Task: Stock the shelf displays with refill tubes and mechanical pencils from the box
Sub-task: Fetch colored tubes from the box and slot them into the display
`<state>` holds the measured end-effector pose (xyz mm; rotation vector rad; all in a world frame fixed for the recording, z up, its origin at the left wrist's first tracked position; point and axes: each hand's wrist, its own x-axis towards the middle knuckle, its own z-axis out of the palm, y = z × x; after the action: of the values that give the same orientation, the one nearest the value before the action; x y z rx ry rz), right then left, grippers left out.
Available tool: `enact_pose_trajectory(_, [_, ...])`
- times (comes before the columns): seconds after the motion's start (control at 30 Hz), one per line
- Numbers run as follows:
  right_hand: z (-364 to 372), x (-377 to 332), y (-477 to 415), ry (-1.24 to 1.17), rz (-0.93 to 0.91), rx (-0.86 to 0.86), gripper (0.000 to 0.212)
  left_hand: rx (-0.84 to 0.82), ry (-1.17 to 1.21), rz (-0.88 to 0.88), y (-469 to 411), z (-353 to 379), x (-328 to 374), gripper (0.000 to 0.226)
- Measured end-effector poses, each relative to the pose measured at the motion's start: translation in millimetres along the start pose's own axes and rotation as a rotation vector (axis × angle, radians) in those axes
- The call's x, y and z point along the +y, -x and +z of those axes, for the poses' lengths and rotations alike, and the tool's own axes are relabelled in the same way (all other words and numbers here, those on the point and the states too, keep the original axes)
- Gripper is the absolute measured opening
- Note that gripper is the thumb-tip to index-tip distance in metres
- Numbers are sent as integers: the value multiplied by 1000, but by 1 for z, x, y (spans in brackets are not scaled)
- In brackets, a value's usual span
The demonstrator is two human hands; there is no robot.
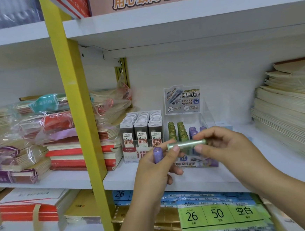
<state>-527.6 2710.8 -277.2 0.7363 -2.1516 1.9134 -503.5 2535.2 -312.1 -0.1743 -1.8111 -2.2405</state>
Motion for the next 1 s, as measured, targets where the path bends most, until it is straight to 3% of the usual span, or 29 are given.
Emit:
enact_pose_trajectory(0.07, [0,-4,-6,-57,-26,26,21,-17,-36,15,-2,0,-1,15])
enact_pose_trajectory(0.2, [-6,-18,-37,91,-198,140,32,7,-37,6,-8,-4,-4,18])
enact_pose_trajectory(0.4, [-14,-23,-118,528,-268,220,30,12,-74,2,-20,-19,-9,14])
enact_pose_trajectory(0.57, [3,0,-159,748,-189,79,27,39,-126,65,-22,-27,-11,12])
enact_pose_trajectory(0.77, [16,15,-176,645,47,-146,22,22,-148,70,-23,-28,-11,15])
enact_pose_trajectory(1.0, [15,25,-180,801,-27,-190,24,17,-190,87,-25,-28,-13,16])
